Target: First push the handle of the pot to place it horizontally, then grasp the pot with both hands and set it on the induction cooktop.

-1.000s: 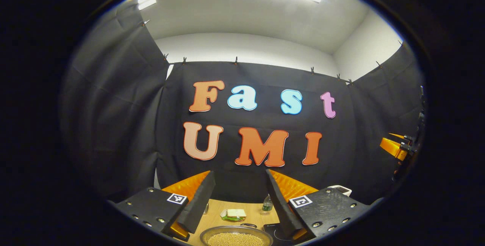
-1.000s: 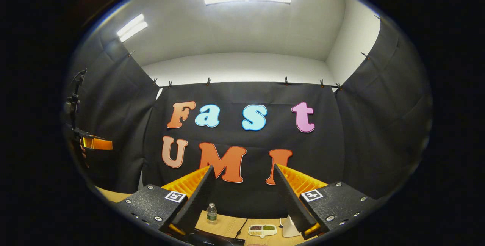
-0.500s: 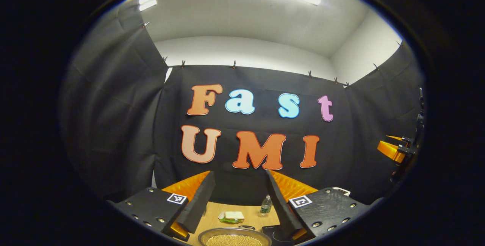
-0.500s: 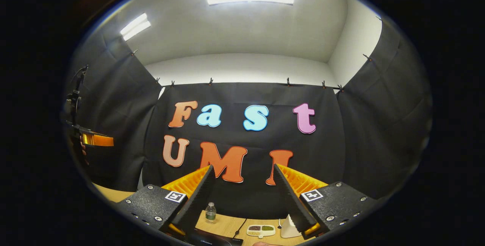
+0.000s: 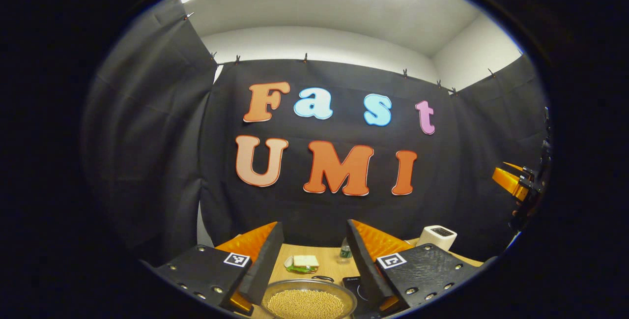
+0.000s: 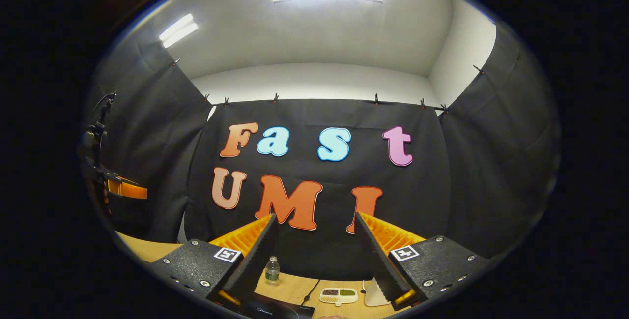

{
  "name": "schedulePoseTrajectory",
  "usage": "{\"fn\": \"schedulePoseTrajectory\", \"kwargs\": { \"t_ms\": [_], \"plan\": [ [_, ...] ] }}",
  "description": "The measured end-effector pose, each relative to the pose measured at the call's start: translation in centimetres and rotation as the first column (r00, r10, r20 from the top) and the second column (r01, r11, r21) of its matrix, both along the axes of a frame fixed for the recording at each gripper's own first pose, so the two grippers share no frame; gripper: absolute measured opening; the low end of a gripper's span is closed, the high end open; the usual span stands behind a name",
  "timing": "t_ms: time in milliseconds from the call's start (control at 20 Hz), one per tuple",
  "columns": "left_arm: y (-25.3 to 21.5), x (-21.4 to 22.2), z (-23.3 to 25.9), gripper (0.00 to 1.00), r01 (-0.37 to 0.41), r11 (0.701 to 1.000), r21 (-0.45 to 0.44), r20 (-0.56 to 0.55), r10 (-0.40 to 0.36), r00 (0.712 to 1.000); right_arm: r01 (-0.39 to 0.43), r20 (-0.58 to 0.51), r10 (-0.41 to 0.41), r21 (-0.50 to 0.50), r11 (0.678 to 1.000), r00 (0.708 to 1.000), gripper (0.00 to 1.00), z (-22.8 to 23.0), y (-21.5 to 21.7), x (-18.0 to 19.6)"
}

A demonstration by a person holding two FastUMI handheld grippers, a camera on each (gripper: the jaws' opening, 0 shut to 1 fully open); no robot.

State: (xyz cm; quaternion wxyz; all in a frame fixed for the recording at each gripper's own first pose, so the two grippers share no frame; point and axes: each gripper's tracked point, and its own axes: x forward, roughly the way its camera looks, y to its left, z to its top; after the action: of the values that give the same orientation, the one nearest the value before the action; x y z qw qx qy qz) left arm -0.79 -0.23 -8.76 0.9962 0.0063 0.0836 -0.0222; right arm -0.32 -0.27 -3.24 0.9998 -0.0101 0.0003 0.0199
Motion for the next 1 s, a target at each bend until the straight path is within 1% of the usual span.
{"fn": "schedulePoseTrajectory", "kwargs": {
  "t_ms": [50,100,150,200,250,300,350,400,450,600,800,1000],
  "plan": [
    [-0.2,-0.3,-1.4,0.76,0.01,1.0,-0.005,-0.039,-0.01,0.999,-0.006,-0.002,0.006,0.0,1.0,1.0,0.95,-0.3,0.2,-0.1],
    [-0.2,-0.4,-2.9,0.68,0.012,1.0,-0.003,-0.08,-0.012,0.997,-0.011,-0.003,0.011,0.001,1.0,1.0,0.95,-0.6,0.5,0.0],
    [0.1,-0.6,-4.4,0.63,0.007,1.0,0.002,-0.119,-0.007,0.993,-0.015,-0.005,0.015,0.002,1.0,1.0,0.95,-1.1,0.7,0.0],
    [0.3,-0.8,-6.1,0.5,0.006,1.0,0.008,-0.168,-0.005,0.986,-0.019,-0.008,0.019,0.002,1.0,1.0,0.95,-1.5,0.9,-0.1],
    [0.0,-1.0,-7.8,0.38,0.02,1.0,0.007,-0.218,-0.018,0.976,-0.024,-0.012,0.024,0.001,1.0,1.0,0.95,-2.1,1.1,-0.2],
    [0.4,-1.5,-9.8,0.27,0.008,1.0,0.007,-0.269,-0.006,0.963,-0.028,-0.016,0.028,-0.003,1.0,0.999,0.95,-2.6,1.4,-0.3],
    [0.2,-1.9,-11.6,0.16,0.014,1.0,-0.002,-0.324,-0.014,0.946,-0.03,-0.022,0.03,-0.007,1.0,0.999,0.95,-3.1,1.6,-0.3],
    [0.6,-2.4,-13.6,0.16,-0.001,1.0,-0.004,-0.381,0.0,0.924,-0.03,-0.024,0.03,-0.012,0.999,0.999,0.95,-3.5,1.7,-0.3],
    [0.8,-3.1,-15.6,0.1,-0.022,1.0,-0.017,-0.441,0.013,0.897,-0.029,-0.027,0.028,-0.019,0.999,0.999,0.95,-4.0,1.7,-0.4],
    [1.4,-5.3,-20.4,0.02,-0.085,0.993,-0.085,-0.595,0.018,0.803,-0.019,-0.031,0.018,-0.04,0.999,0.999,0.95,-5.2,1.8,-0.8],
    [1.6,-8.3,-24.7,0.02,-0.151,0.982,-0.109,-0.724,0.026,0.689,-0.031,-0.039,0.029,-0.067,0.997,0.999,0.95,-7.2,2.5,-1.2],
    [1.3,-10.5,-28.6,0.02,-0.213,0.968,-0.132,-0.818,0.015,0.574,-0.021,-0.071,0.015,-0.086,0.996,0.997,0.95,-10.0,3.0,-1.8]
  ]
}}
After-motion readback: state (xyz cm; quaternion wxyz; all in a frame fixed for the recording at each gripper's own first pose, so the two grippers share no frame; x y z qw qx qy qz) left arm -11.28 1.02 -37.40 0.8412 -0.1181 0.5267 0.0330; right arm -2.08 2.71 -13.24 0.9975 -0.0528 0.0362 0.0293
